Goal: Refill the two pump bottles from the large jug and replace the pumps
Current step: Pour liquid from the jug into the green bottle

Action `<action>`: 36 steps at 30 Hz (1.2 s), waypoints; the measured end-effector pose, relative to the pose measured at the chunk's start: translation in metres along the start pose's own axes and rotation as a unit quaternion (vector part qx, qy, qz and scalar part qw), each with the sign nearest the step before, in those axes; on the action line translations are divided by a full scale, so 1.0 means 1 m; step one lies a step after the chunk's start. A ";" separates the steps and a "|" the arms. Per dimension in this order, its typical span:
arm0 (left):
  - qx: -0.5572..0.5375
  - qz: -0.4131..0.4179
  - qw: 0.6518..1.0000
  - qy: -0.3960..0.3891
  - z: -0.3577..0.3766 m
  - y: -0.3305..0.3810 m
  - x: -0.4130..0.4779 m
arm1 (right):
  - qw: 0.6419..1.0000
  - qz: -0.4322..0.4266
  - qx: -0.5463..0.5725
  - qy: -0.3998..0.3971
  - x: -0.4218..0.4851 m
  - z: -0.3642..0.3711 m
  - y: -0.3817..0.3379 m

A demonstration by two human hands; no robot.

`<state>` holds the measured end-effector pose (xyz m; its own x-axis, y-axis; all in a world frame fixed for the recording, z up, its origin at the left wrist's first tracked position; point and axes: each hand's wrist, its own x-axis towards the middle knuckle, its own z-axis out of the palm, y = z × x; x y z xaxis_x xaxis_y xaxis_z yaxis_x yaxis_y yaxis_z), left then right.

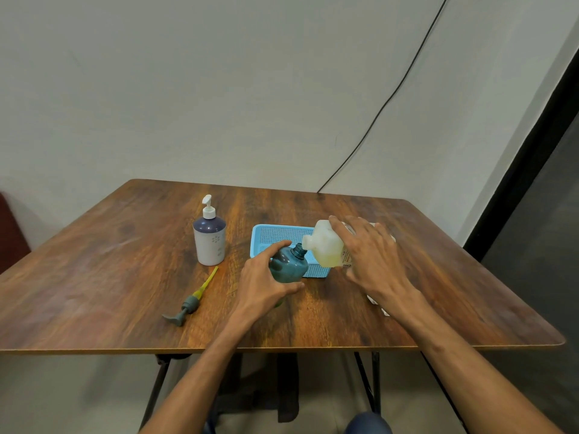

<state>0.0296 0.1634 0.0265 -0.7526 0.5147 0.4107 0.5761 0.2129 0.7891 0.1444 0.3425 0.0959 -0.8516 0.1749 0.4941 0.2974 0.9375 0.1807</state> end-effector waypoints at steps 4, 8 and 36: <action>-0.001 0.001 1.000 0.001 0.000 0.000 0.000 | 1.000 0.002 0.000 -0.002 0.000 0.000 0.000; 0.001 0.001 1.000 0.000 0.000 0.000 -0.001 | 1.000 0.002 -0.001 -0.003 -0.001 0.000 0.000; -0.004 0.003 1.000 -0.004 -0.002 -0.001 -0.001 | 1.000 0.004 0.004 -0.023 0.001 -0.003 -0.003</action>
<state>0.0286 0.1609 0.0261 -0.7469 0.5219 0.4120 0.5779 0.2030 0.7905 0.1441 0.3388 0.0979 -0.8682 0.1966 0.4556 0.3018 0.9380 0.1703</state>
